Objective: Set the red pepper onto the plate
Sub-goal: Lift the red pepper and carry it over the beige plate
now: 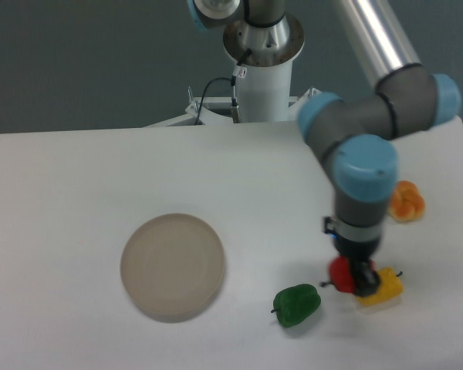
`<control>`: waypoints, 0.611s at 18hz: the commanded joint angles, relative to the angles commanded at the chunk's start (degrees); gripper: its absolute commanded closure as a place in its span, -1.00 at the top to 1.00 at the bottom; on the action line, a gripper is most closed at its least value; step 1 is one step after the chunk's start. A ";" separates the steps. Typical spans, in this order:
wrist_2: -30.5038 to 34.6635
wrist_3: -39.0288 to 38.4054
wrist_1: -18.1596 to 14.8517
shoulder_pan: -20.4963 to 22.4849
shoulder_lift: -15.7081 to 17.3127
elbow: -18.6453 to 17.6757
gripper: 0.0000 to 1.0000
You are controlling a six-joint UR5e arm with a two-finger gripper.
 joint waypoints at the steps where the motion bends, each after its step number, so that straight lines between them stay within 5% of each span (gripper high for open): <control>1: 0.00 -2.63 0.09 -1.32 0.44 -0.88 -0.19; 11: -0.96 -27.16 0.79 -11.69 3.79 -8.97 -0.19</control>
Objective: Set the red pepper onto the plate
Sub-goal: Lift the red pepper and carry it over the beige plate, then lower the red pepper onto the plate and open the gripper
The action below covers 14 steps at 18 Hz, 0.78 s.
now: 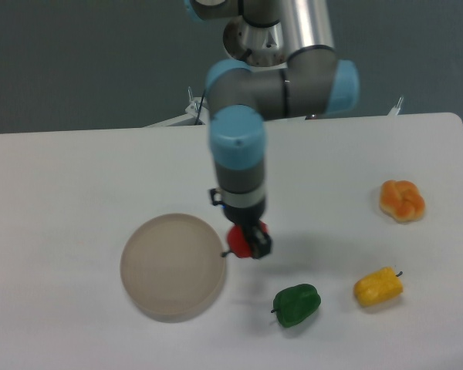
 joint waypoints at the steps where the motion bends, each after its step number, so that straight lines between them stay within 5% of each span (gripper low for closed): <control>1: -0.88 -2.11 0.00 -0.53 -0.17 -0.18 -0.19; 3: -3.85 -4.58 1.66 -0.97 -0.88 -0.35 -0.19; 6: -9.13 -6.96 8.86 -0.97 -1.49 -2.80 -0.19; 14: -9.58 -5.74 15.02 -1.68 -5.27 -3.34 -0.18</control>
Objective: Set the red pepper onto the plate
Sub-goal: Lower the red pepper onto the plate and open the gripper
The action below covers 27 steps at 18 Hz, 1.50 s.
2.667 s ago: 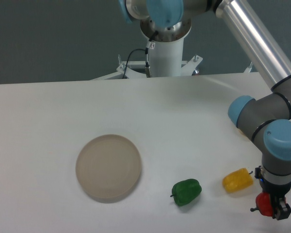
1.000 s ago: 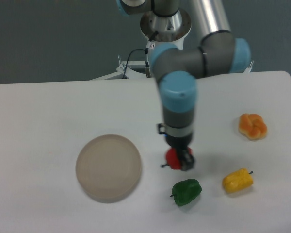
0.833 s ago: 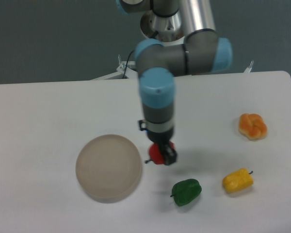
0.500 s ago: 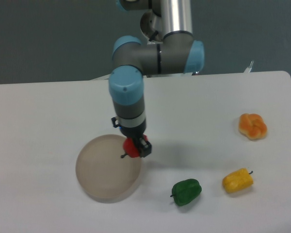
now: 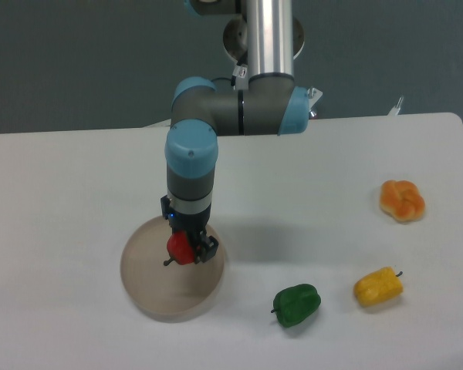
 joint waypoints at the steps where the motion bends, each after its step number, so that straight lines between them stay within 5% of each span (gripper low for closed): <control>1: 0.09 0.35 0.27 -0.09 -0.61 0.09 -0.18; 27: -4.84 2.82 0.71 0.00 -3.78 0.09 -0.18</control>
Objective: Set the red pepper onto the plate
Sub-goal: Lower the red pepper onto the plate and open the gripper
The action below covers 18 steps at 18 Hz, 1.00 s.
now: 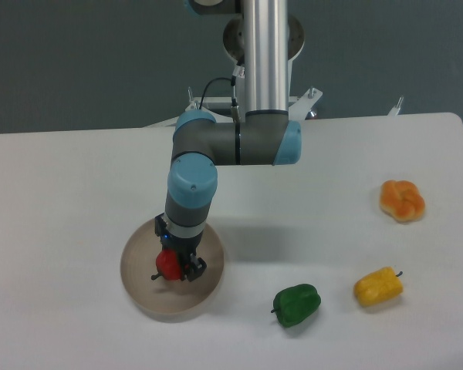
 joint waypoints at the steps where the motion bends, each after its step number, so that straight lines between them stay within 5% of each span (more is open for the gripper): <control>1: 0.00 0.00 0.00 0.00 -0.09 -0.09 -0.18; 12: 0.00 -0.09 0.00 0.09 -0.18 -0.26 -0.14; 18: 0.00 -0.09 -0.09 0.26 0.09 -0.26 0.07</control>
